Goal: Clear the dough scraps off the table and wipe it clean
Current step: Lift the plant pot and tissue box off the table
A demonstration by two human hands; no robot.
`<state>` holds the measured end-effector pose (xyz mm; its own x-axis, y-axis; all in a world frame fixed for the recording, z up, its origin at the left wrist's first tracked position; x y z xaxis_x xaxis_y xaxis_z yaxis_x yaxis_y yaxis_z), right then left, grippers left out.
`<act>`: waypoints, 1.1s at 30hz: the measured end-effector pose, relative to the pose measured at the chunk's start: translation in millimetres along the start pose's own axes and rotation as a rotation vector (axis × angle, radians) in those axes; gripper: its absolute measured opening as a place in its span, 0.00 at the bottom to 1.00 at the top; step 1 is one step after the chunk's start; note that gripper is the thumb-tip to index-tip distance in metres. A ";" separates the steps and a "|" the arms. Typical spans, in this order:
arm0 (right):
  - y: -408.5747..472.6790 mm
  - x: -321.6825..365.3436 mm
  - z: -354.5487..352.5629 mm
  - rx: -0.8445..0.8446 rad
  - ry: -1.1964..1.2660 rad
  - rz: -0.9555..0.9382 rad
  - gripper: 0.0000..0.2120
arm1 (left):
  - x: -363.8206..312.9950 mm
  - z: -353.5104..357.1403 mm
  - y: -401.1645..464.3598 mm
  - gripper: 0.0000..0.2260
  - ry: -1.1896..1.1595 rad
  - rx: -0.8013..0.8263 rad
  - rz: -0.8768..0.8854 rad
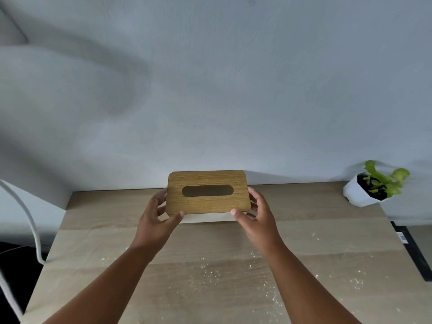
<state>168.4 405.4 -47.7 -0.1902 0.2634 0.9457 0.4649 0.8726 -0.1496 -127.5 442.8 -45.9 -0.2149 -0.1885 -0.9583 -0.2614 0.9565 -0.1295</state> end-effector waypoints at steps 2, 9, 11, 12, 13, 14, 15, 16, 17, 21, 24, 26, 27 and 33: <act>-0.5 2.0 -0.5 -0.003 -0.015 -0.004 0.36 | -1.6 1.0 -1.5 0.30 -0.013 -0.006 -0.008; -6.4 3.9 -9.1 -0.005 0.007 -0.011 0.39 | -10.0 9.6 -13.1 0.30 -0.064 -0.030 -0.013; -5.2 4.7 -16.3 -0.010 0.016 -0.018 0.40 | -15.9 14.2 -18.9 0.30 -0.078 -0.037 -0.002; -4.1 5.3 -20.5 -0.015 0.021 -0.020 0.39 | -19.1 17.4 -21.8 0.30 -0.087 -0.041 0.001; -2.6 5.4 -24.6 -0.019 0.026 -0.020 0.39 | -22.0 20.9 -24.4 0.30 -0.099 -0.044 0.004; -1.1 5.4 -29.5 -0.021 0.033 -0.020 0.39 | -25.4 25.2 -27.3 0.30 -0.107 -0.048 0.009; 0.4 5.4 -34.8 -0.021 0.039 -0.022 0.39 | -29.3 29.9 -30.4 0.30 -0.109 -0.052 0.013; 1.9 5.5 -41.3 -0.019 0.040 -0.025 0.39 | -33.1 35.5 -33.7 0.30 -0.106 -0.055 0.016; 3.6 5.5 -48.1 -0.017 0.037 -0.030 0.39 | -36.5 41.3 -37.3 0.30 -0.108 -0.056 0.015; 10.7 3.2 -82.6 -0.029 0.026 -0.035 0.39 | -47.0 70.5 -54.6 0.29 -0.123 -0.042 0.008; 16.7 -1.2 -111.9 -0.030 0.030 -0.035 0.39 | -54.1 96.8 -67.9 0.29 -0.125 -0.025 0.008; 21.0 -7.3 -133.2 -0.031 0.031 -0.029 0.38 | -58.5 116.1 -76.7 0.29 -0.125 -0.016 0.004; 23.4 -10.2 -143.9 -0.035 0.027 -0.027 0.38 | -60.9 125.8 -81.3 0.29 -0.122 -0.013 0.004; 42.0 -27.3 -202.3 -0.067 0.005 -0.002 0.40 | -72.1 183.0 -104.5 0.29 -0.097 0.022 0.018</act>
<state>368.0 351.7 -21.5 -0.1871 0.2594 0.9475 0.5217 0.8435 -0.1279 87.5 397.2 -9.9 -0.1273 -0.1502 -0.9804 -0.2375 0.9643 -0.1169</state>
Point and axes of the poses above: each hand's wrist, its own y-axis towards the middle knuckle, its own z-axis out of the palm, x = y × z, the point moved 7 cm from there along y, towards the middle knuckle, and after that the axes turned 14 degrees about -x, right-handed, at the moved point
